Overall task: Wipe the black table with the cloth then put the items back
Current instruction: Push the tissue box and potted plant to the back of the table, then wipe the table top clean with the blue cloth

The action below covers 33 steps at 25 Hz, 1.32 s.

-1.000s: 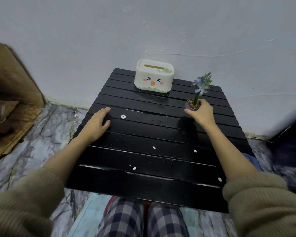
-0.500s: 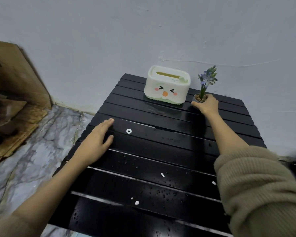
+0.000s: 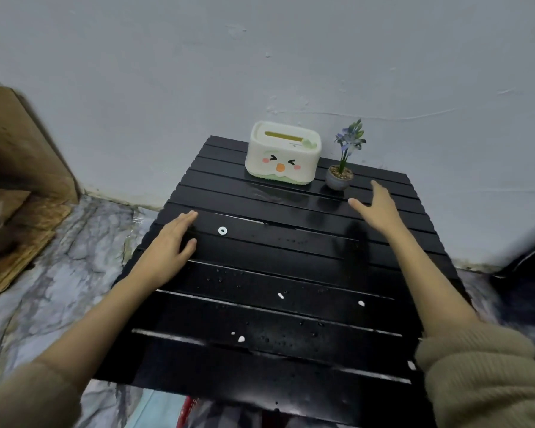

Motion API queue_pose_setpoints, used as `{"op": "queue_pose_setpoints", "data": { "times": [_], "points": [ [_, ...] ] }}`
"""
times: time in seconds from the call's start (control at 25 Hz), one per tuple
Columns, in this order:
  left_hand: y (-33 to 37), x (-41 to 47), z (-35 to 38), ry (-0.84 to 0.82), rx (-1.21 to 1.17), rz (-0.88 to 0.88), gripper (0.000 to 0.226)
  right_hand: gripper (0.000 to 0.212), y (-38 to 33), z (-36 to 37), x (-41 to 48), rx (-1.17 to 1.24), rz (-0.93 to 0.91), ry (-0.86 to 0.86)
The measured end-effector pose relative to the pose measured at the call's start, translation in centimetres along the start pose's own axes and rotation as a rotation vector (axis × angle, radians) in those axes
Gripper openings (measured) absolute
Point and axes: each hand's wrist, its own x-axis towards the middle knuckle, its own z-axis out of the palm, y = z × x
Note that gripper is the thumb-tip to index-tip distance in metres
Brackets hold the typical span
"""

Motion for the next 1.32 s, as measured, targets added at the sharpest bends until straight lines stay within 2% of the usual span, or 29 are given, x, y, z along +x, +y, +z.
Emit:
{"op": "queue_pose_setpoints", "data": {
  "times": [0.24,0.44,0.6,0.76,0.92,1.04,1.32],
  "points": [
    [1.2,-3.3,-1.0,0.006,-0.027,0.004,0.053,0.073,6.4,-5.2,-11.6,-0.133,0.083,-0.001],
    [0.7,-7.0,-1.0,0.018,-0.046,-0.033,0.052,0.076,11.1,-7.2,-19.4,-0.152,0.174,-0.008],
    [-0.5,-8.6,-1.4,0.024,-0.027,-0.069,0.052,0.078,12.7,-6.0,-22.5,-0.218,0.169,-0.091],
    [-1.0,-9.5,-1.6,0.041,-0.024,-0.098,0.050,0.071,13.2,-5.1,-22.3,-0.223,0.202,0.039],
    [-0.6,-9.4,-1.6,0.054,-0.037,-0.123,0.047,0.050,12.1,-3.7,-21.9,-0.176,0.259,0.197],
    [-0.6,-9.4,-1.6,0.045,-0.008,-0.119,0.046,0.046,9.6,-2.4,-22.2,-0.122,0.309,0.273],
    [-0.3,-9.8,-1.8,0.026,-0.017,-0.107,0.045,0.041,1.3,3.2,-22.6,0.099,0.169,0.183]
  ]
}}
